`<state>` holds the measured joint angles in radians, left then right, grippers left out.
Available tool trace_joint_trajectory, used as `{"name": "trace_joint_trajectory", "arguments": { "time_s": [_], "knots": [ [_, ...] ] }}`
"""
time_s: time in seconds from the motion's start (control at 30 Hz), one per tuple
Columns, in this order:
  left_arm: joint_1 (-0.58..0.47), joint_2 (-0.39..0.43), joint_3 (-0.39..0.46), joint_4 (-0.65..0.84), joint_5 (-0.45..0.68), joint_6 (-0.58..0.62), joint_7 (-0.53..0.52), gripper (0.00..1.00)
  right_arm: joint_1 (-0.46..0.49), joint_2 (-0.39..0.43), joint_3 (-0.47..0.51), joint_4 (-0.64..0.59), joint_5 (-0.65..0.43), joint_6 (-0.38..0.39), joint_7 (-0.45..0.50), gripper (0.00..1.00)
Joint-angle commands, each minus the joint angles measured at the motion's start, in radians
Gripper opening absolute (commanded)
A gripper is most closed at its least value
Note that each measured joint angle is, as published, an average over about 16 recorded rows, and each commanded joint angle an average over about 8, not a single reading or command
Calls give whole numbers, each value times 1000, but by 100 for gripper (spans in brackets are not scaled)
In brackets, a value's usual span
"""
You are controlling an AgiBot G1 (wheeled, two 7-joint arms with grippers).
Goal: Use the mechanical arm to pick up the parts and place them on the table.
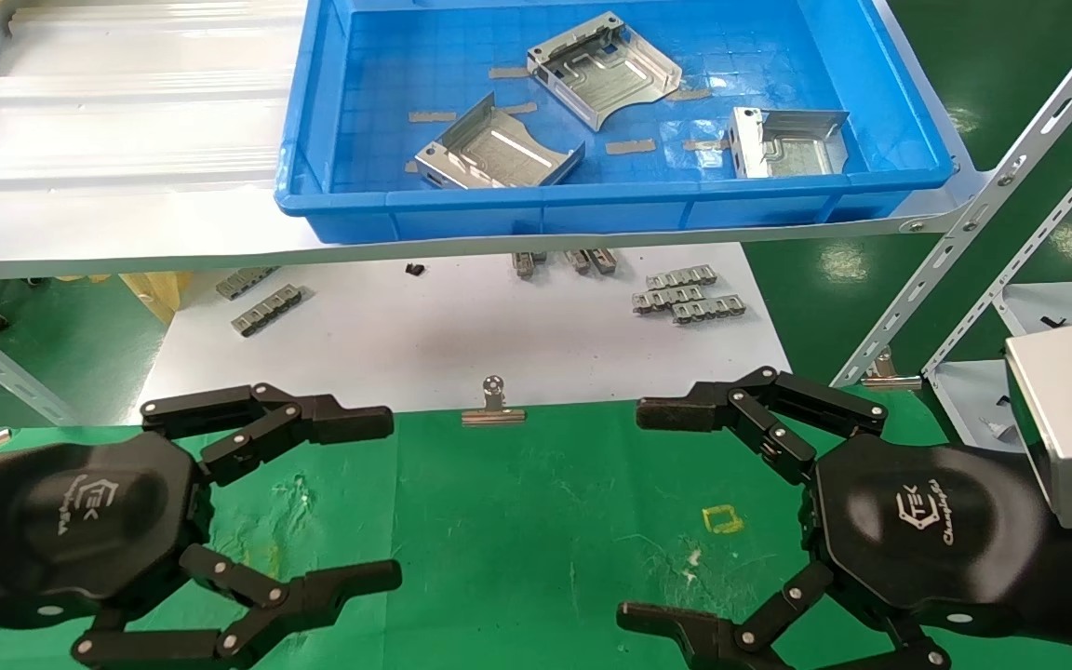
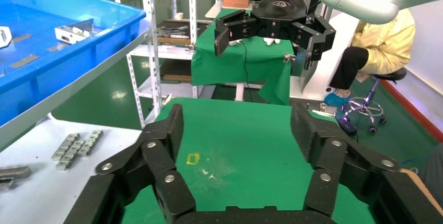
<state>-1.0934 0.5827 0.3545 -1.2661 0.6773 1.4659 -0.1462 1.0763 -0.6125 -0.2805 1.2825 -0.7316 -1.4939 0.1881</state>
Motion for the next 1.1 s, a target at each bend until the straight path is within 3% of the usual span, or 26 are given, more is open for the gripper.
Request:
{"name": "trace_joint_trajectory", "arguments": {
  "time_s": [0.03,0.67,0.77,0.9,1.1],
  "knots": [
    [0,0,0,0,0,0,0,0,0,0,0,0,0,0,0,100],
    [0,0,0,0,0,0,0,0,17,-4,6,-5,-11,30,-2,100],
    [0,0,0,0,0,0,0,0,51,-25,11,-10,-34,95,5,100],
    [0,0,0,0,0,0,0,0,135,-86,-4,-28,-114,242,34,100],
    [0,0,0,0,0,0,0,0,325,-247,-104,-122,-361,526,127,100]
  ]
}}
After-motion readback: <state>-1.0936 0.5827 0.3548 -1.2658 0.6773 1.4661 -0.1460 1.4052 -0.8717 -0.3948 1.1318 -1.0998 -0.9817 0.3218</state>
